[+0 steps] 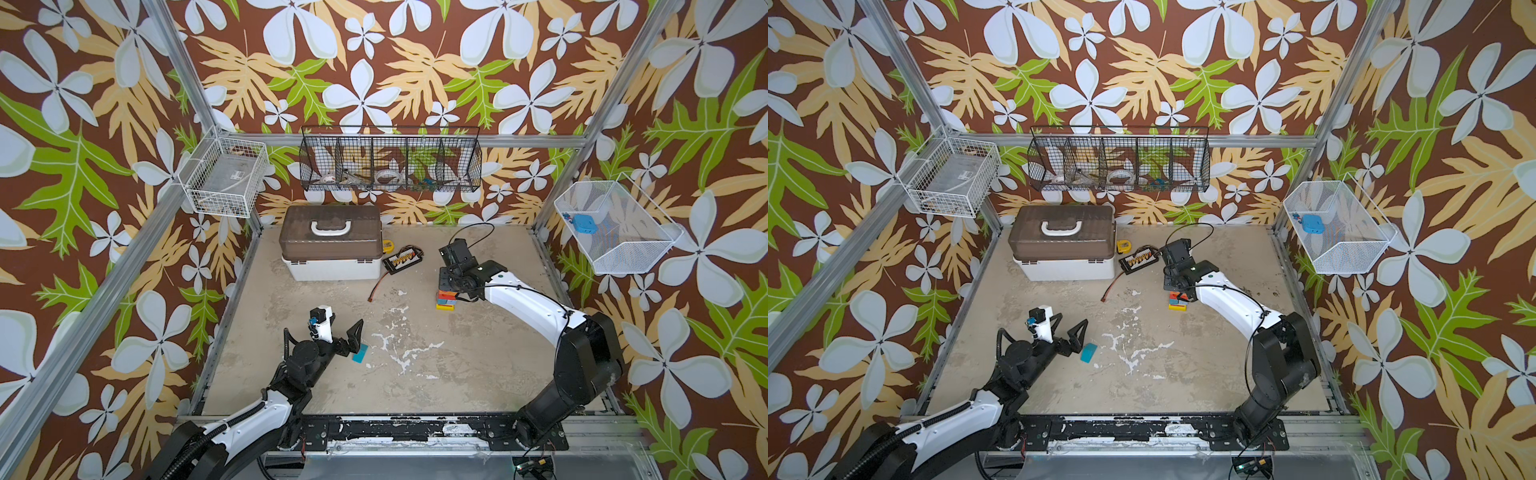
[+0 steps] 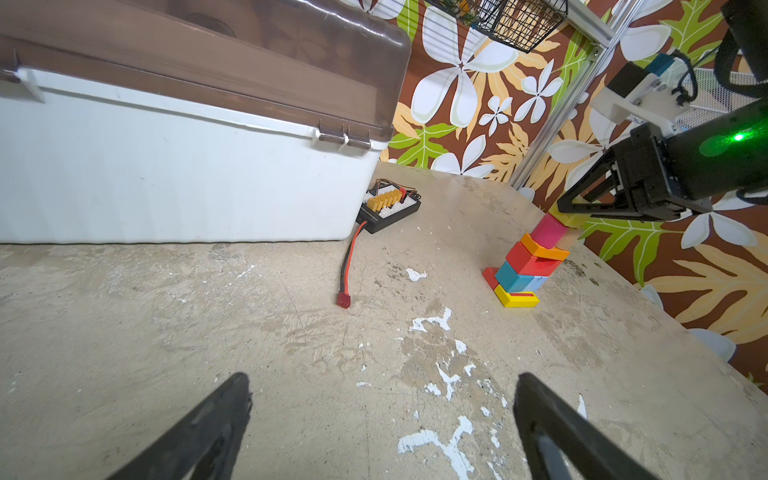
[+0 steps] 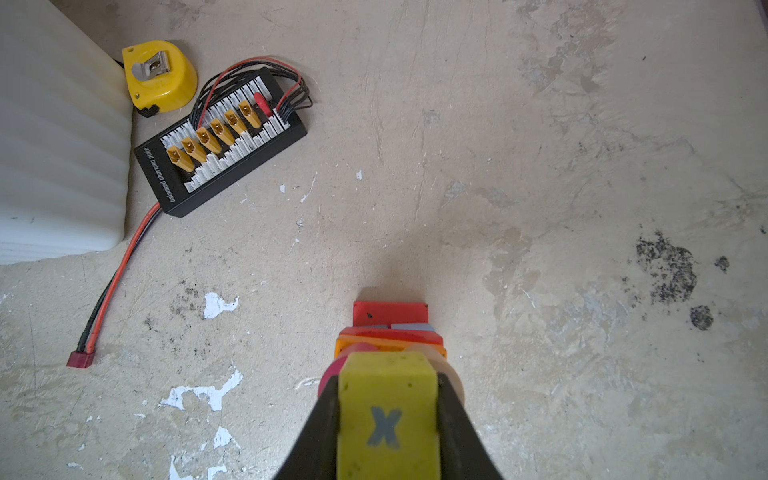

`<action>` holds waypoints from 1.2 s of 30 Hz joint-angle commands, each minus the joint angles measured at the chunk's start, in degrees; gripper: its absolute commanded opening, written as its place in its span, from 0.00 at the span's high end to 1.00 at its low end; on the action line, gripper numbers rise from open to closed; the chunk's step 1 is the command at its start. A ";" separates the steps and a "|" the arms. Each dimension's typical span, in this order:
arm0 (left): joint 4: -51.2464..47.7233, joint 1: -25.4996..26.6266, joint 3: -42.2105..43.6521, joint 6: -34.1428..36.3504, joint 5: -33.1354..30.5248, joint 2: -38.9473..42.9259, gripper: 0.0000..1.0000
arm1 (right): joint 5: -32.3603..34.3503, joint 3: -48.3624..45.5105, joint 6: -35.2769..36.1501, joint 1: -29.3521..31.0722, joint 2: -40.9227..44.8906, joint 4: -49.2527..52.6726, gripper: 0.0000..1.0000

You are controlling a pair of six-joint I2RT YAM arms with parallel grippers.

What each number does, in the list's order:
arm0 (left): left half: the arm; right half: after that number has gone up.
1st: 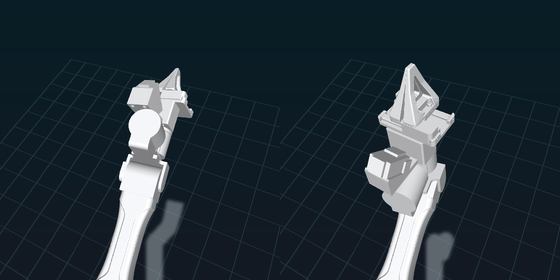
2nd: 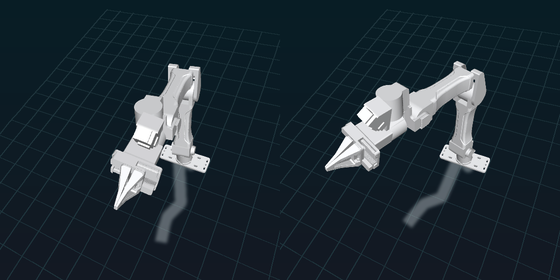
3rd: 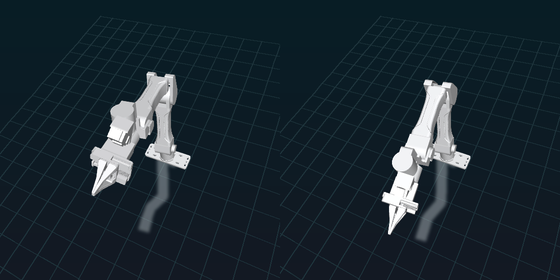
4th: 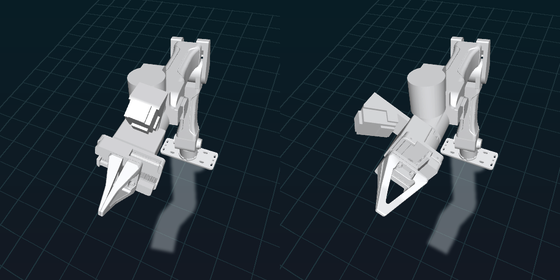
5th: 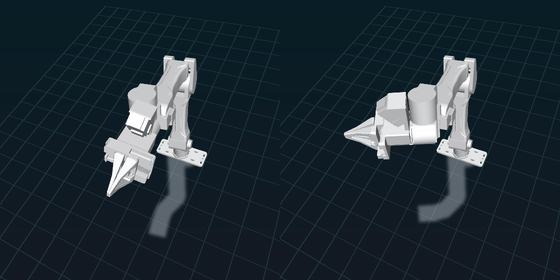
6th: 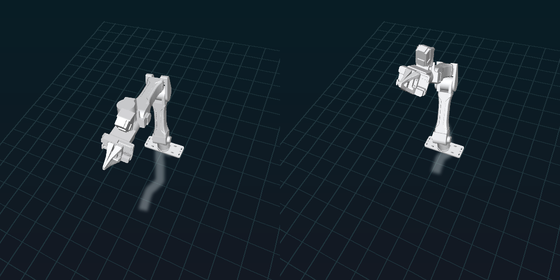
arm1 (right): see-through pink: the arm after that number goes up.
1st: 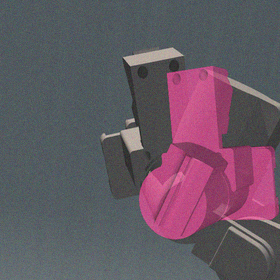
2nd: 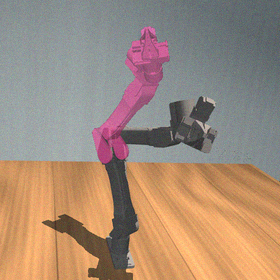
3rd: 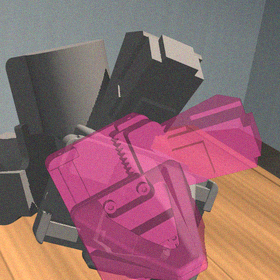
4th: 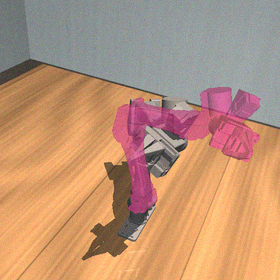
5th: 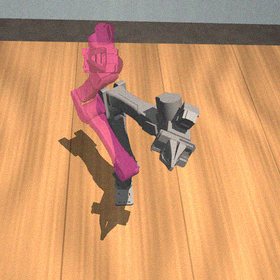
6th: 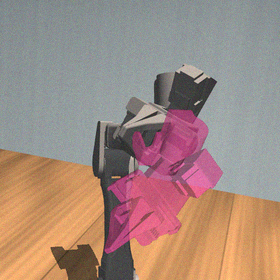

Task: Build the wood block tower
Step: 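Lower the yellow X cube onto the cylinders and open the right gripper, then move the right gripper from the tower over the teal wedge block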

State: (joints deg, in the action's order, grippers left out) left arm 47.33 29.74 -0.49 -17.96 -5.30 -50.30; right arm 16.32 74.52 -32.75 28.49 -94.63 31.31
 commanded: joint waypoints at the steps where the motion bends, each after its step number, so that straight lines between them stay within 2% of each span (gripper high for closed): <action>1: 0.57 -0.03 -0.47 0.00 0.26 -0.13 0.00 | 1.01 0.30 -0.20 -0.18 -0.05 0.24 0.76; 13: 0.44 -0.03 -0.74 -0.03 0.30 -0.58 0.00 | -0.04 0.73 0.06 -0.11 -0.64 0.44 0.68; 16: 0.46 -0.03 -0.74 0.01 0.46 -0.58 0.00 | -0.53 0.59 0.11 -0.19 -0.23 0.25 0.63; 20: 0.48 -0.03 -0.89 -0.04 0.28 -0.72 0.00 | -0.61 0.10 0.49 -0.18 1.05 -0.20 0.48; 24: 0.29 -0.03 -1.00 -0.07 0.29 -1.02 0.00 | 0.12 -0.16 0.54 -0.19 3.04 0.07 0.45; 30: 0.22 -0.02 -1.18 0.01 -0.06 -1.18 0.00 | 0.58 -1.19 1.27 -0.17 8.34 0.53 0.44; 34: -0.13 -0.03 -1.44 0.02 -0.40 -1.33 0.00 | -5.15 -4.80 3.46 0.64 16.73 -1.30 0.40; 36: -0.57 -0.03 -1.49 -0.14 -1.49 -1.15 0.00 | -5.72 -6.27 4.26 3.26 21.31 -1.18 0.36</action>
State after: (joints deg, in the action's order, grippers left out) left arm 46.78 29.74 -1.48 -17.98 -5.26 -51.59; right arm 13.54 69.34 -30.52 29.82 -77.03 30.92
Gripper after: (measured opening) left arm 0.996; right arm 0.634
